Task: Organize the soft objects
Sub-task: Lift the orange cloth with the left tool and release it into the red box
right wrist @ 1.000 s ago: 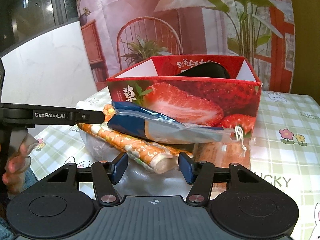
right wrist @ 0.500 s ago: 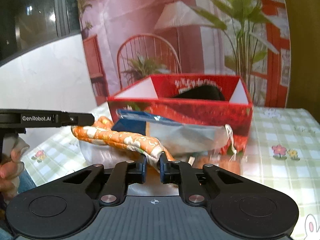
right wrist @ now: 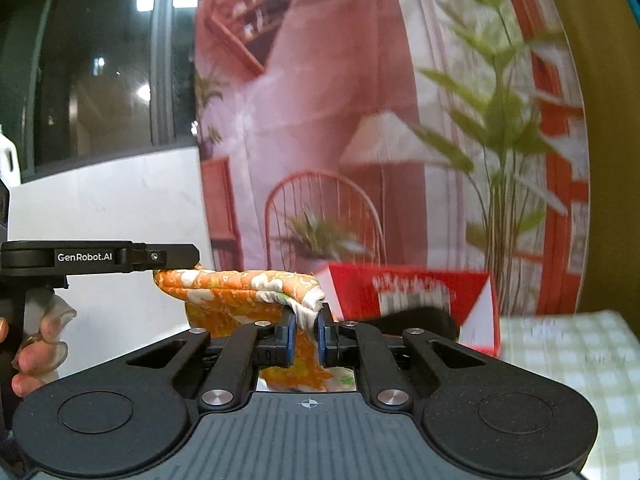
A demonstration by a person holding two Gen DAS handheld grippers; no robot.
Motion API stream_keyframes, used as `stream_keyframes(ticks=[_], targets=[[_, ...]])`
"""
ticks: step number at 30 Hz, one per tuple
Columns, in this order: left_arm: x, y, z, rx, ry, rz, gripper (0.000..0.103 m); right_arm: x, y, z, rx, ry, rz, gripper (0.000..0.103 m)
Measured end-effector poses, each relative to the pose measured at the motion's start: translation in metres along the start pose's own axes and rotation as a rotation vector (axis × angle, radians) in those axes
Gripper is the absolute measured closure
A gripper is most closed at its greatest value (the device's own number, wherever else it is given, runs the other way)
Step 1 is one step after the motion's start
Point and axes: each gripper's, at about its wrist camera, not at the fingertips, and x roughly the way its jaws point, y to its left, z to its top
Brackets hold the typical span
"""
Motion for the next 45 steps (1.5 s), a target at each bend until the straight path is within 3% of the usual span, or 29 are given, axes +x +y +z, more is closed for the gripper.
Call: stream_keyframes(ticks=[7,15,24,29,36,38,41,43,45], targets=[[0.008,-0.007,0.024,-0.013,-0.020,-0.021,0.077,-0.008,0.001,0.030,-0.038,-0.071,-0.002,0.093],[0.068,-0.004,0.061,0.028,-0.004,-0.042,0.077,0.029,-0.027,0.070,-0.062,-0.051,-0.013,0.093],[0.177,0.007,0.056,0.052,0.093,-0.008,0.077,0.133,-0.079,0.086,-0.103,0.106,-0.100,0.094],[0.228,0.013,0.026,0.051,0.231,0.017,0.077,0.180,-0.101,0.068,-0.102,0.211,-0.149,0.094],[0.254,0.026,-0.012,0.059,0.383,0.019,0.076,0.215,-0.112,0.022,-0.102,0.376,-0.168,0.093],[0.257,0.029,-0.019,0.066,0.413,0.010,0.072,0.216,-0.111,0.014,-0.102,0.397,-0.176,0.090],[0.252,0.033,-0.021,0.063,0.420,-0.004,0.055,0.212,-0.107,0.007,-0.095,0.406,-0.205,0.075],[0.244,0.032,-0.020,0.074,0.405,0.015,0.044,0.206,-0.105,0.005,-0.081,0.398,-0.195,0.054],[0.237,0.030,-0.016,0.083,0.391,0.025,0.040,0.199,-0.101,0.005,-0.080,0.382,-0.204,0.043]])
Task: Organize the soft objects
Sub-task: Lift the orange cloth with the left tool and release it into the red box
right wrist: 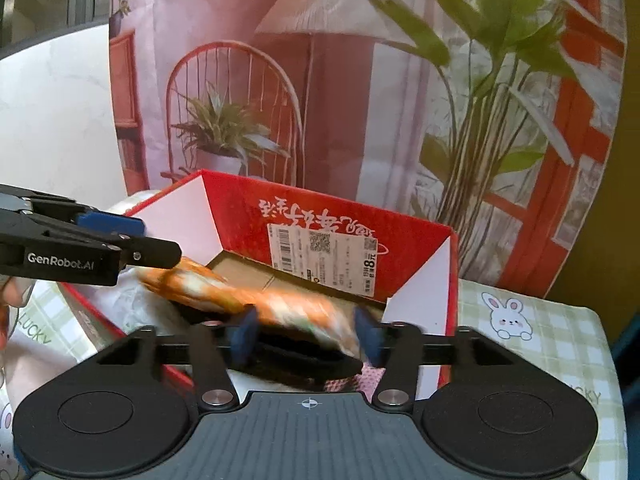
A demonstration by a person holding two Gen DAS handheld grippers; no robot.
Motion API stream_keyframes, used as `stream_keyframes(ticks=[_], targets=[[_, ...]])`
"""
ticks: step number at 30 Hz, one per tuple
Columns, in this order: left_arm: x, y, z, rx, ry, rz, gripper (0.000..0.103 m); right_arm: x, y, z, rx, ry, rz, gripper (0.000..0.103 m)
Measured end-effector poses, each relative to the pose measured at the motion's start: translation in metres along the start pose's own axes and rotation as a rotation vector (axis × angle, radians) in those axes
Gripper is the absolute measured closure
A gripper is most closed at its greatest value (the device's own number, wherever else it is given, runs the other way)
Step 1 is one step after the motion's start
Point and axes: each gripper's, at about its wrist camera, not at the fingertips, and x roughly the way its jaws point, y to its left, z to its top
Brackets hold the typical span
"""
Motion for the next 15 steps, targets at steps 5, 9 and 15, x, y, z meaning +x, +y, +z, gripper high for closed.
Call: stream_keyframes(ticks=[5,9,15], targets=[[-0.023,-0.002,0.000,-0.004,-0.008,-0.024,0.039,-0.018,0.007,-0.005,0.017,-0.015,0.010,0.039],[-0.042,-0.005,-0.007,-0.010,0.012,-0.034,0.039,-0.037,0.015,-0.011,0.035,-0.039,0.032,0.039],[-0.068,-0.011,-0.025,-0.023,0.029,-0.072,0.039,-0.071,0.028,-0.030,0.061,-0.097,0.059,0.038]])
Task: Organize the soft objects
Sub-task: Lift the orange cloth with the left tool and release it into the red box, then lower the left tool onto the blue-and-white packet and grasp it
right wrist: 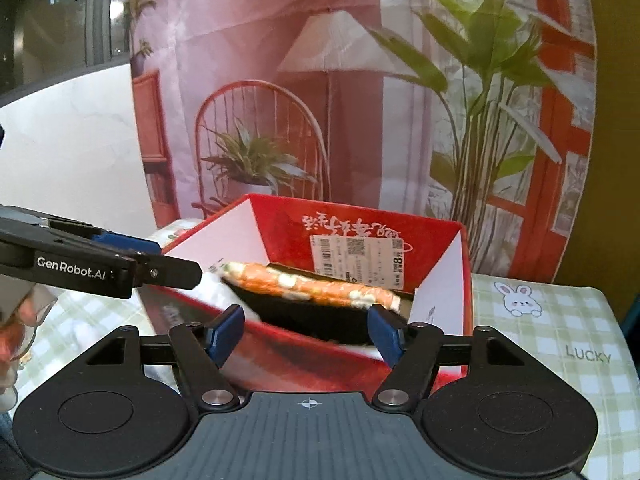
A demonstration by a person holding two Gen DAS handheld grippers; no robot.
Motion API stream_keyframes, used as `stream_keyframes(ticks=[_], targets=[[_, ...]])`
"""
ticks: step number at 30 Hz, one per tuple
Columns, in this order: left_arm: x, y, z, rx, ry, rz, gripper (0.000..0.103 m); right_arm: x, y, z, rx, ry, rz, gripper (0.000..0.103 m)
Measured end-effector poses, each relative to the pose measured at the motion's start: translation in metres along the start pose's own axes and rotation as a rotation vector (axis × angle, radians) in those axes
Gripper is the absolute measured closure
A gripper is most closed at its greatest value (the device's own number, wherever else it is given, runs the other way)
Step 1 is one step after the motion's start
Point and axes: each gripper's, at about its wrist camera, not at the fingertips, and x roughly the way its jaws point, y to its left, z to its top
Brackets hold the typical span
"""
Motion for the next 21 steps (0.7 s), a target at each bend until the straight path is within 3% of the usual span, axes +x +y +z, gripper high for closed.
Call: stream_keyframes(ticks=[7,15,21], targets=[[-0.011,-0.008,-0.027,-0.039,0.035,-0.035,0.040,-0.013,0.013,-0.032,0.028,0.038,-0.012,0.038],[-0.004,0.005,-0.061,-0.179,0.105,-0.055,0.045,-0.025,0.024,-0.072,0.043,0.098,-0.033,0.038],[0.003,0.008,-0.070,-0.185,0.146,-0.053,0.045,-0.029,0.010,-0.084,0.166,0.124,-0.016,0.035]])
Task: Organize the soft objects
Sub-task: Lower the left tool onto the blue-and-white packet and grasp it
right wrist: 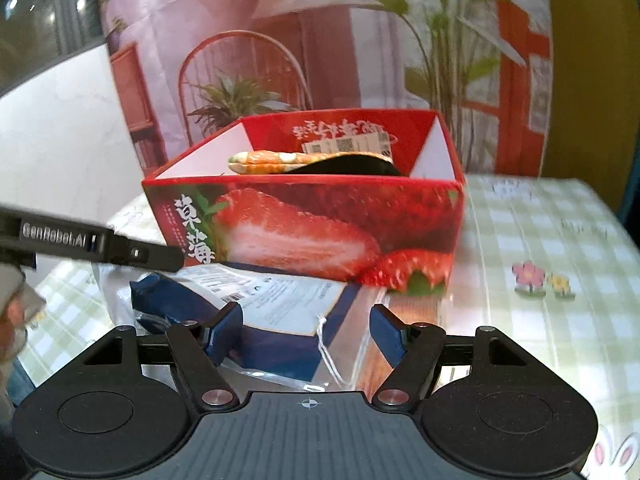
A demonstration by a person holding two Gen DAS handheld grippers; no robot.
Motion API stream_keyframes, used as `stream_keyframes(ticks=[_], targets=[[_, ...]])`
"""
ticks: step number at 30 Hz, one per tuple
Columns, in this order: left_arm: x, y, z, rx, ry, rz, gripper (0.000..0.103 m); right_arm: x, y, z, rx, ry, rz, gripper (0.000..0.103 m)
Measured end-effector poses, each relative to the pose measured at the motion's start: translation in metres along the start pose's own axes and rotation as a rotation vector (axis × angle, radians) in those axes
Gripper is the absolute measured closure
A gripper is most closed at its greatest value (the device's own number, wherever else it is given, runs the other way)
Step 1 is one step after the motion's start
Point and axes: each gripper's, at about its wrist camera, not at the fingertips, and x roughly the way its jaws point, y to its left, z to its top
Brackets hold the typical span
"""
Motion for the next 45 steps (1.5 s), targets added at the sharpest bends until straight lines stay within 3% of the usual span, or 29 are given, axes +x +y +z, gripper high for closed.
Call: stream_keyframes(ticks=[8,17,22,26,28,32,34,37,45], targets=[[0.007,0.003,-0.009,-0.041,0.030,-0.043,0.045,0.008,-0.016,-0.007,0.111,0.047,0.024,0.031],[0.012,0.004,-0.018,-0.117,0.051,-0.102,0.044,0.009,-0.020,-0.012,0.152,0.066,0.059,0.036],[0.009,0.002,-0.025,-0.116,0.032,-0.116,0.051,0.010,-0.027,-0.017,0.211,0.080,0.075,0.037],[0.005,0.003,-0.032,-0.104,0.017,-0.120,0.052,0.006,-0.029,-0.019,0.220,0.077,0.086,0.049],[0.004,0.004,-0.033,-0.102,0.017,-0.118,0.051,0.003,-0.032,-0.020,0.234,0.070,0.084,0.064],[0.002,0.004,-0.031,-0.097,0.018,-0.122,0.052,-0.002,-0.035,-0.019,0.250,0.058,0.090,0.080],[-0.001,0.004,-0.031,-0.088,0.005,-0.125,0.059,-0.004,-0.033,-0.018,0.241,0.048,0.109,0.087],[-0.008,0.005,-0.030,-0.090,-0.024,-0.136,0.067,-0.011,-0.025,-0.015,0.196,0.020,0.116,0.093],[-0.040,0.006,-0.028,-0.087,-0.107,-0.161,0.069,-0.037,-0.013,0.001,0.133,-0.079,0.144,0.097]])
